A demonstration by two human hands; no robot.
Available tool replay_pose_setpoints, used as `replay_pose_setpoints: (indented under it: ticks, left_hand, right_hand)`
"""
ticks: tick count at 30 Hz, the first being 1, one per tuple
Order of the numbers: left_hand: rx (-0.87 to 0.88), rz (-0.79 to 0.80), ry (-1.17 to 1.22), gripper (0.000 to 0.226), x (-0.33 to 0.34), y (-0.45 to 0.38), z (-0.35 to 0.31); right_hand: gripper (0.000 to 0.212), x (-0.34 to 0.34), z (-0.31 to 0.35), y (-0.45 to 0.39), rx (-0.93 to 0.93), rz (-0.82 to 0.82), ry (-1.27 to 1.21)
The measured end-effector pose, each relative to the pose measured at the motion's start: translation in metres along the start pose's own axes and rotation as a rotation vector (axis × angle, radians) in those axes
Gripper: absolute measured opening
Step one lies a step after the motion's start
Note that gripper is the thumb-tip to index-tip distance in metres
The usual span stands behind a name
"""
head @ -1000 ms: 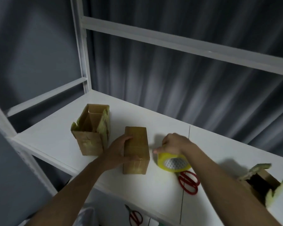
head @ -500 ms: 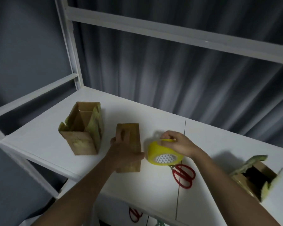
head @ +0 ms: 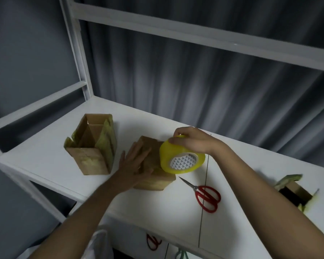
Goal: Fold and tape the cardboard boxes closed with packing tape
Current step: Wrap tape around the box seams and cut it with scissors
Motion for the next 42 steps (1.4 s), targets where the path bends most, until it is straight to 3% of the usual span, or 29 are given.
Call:
replay_pose_setpoints:
  ticks: [2,4,8,11,14,17,21,24,26,28,30,33,34,37,38,40,42]
  left_hand:
    - [0.087,0.099,-0.113,0.111,-0.013,-0.009,0.003]
    - [0.155,0.124,-0.222,0.105,-0.020,-0.013,0.005]
    - [-0.063,0.117,-0.024,0.105,-0.015,-0.003,0.013]
    - [-0.018,0.101,0.024,0.098,-0.013,0.003,0.019]
    - [-0.010,0.133,-0.009,0.110,-0.016,0.004,0.025]
    - [-0.040,0.182,-0.036,0.115,-0.013,0.006,0.023]
    - [-0.060,0.306,-0.046,0.118,-0.011,0.007,0.018]
    - [-0.030,0.376,-0.306,0.122,-0.014,0.001,0.006]
    - [-0.107,0.368,-0.483,0.112,-0.006,-0.004,-0.011]
    - [-0.262,0.307,-0.494,0.113,0.007,-0.006,-0.035]
    - [-0.366,0.237,-0.450,0.120,0.022,-0.007,-0.045]
    - [-0.392,0.113,-0.418,0.121,0.036,-0.007,-0.037]
    - [-0.398,0.093,-0.410,0.121,0.037,-0.007,-0.033]
    - [-0.412,0.115,-0.350,0.118,0.036,-0.007,-0.030]
    - [-0.412,0.106,-0.308,0.115,0.033,-0.006,-0.033]
    - [-0.384,0.060,-0.255,0.114,0.026,-0.004,-0.038]
    - [-0.391,0.047,-0.151,0.113,0.021,-0.004,-0.037]
  right_hand:
    - [0.024,0.000,0.008,-0.001,-0.028,0.015,-0.084]
    - [0.031,0.005,0.017,-0.001,-0.035,0.055,-0.125]
    - [0.049,0.019,0.024,-0.001,-0.034,-0.048,-0.189]
    - [0.049,0.022,0.031,-0.003,-0.065,-0.037,-0.224]
    - [0.053,0.011,0.020,-0.010,-0.055,-0.043,-0.018]
    - [0.064,0.013,-0.021,-0.006,0.143,0.018,0.458]
    - [0.069,0.049,-0.046,-0.001,0.250,0.174,0.504]
    - [0.073,0.059,-0.032,-0.014,0.167,0.222,0.677]
    - [0.077,0.062,-0.028,-0.019,0.166,0.260,0.781]
    - [0.080,0.062,-0.029,-0.019,0.184,0.255,0.807]
    - [0.071,0.058,-0.036,-0.012,0.166,0.183,0.715]
    - [0.041,0.047,-0.057,0.000,0.133,-0.018,0.234]
    - [0.040,0.043,-0.070,0.004,0.164,-0.058,0.111]
    - [0.068,0.035,-0.104,0.021,0.372,-0.052,-0.177]
    - [0.064,0.036,-0.109,0.024,0.394,-0.042,-0.253]
    - [0.051,0.031,-0.104,0.023,0.345,-0.055,-0.264]
    - [0.055,0.015,-0.084,0.019,0.247,-0.133,-0.184]
Point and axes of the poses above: each hand's wrist, its own y-axis away from the middle knuckle, its own x-axis out of the palm, z = x × y, the point moved 3 cm from there along -y, towards the middle knuckle, and after that the axes turned 6 degrees about -z, right-handed, at the moved point
